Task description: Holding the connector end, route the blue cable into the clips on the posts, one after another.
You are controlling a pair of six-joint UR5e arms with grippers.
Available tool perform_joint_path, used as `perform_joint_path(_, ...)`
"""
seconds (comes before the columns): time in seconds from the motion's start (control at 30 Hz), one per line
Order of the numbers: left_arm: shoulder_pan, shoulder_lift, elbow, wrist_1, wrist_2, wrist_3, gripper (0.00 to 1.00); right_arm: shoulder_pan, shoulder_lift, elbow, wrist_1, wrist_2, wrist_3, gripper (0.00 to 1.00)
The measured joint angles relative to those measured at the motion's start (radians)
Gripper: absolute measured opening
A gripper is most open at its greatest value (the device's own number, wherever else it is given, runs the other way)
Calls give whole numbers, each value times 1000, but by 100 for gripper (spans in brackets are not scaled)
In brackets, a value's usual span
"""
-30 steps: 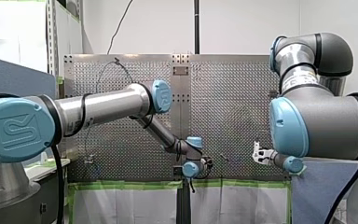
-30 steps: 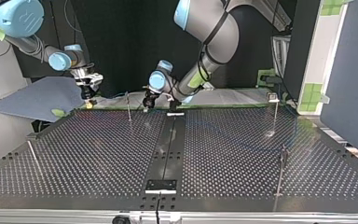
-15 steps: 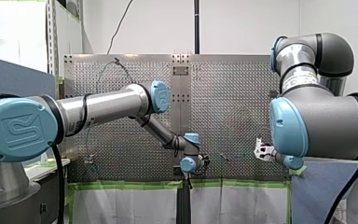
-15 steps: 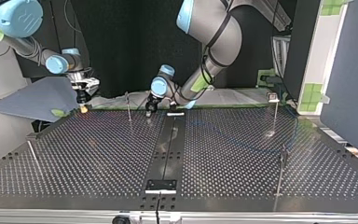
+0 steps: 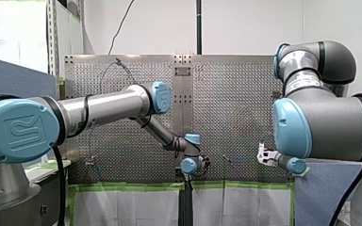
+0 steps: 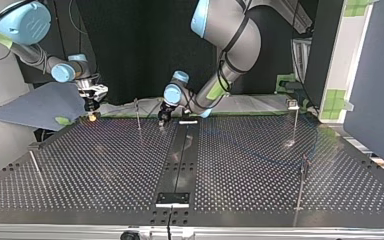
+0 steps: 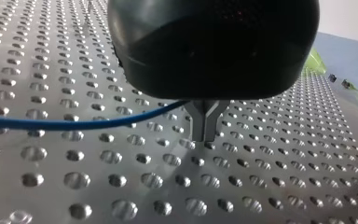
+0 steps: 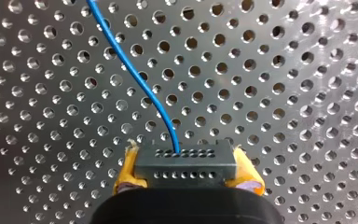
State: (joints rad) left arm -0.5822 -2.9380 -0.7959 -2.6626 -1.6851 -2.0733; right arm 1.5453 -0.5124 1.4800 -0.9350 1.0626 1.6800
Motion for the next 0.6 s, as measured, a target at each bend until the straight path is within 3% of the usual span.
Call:
perform_joint_path(0.53,-1,8,0,-19,0,2,0,0,5,-57,19,-7,17,0)
perform_joint_path(0.6,-1,12,0,-21,0,7,4,0,5,-60,20,-8,18,0)
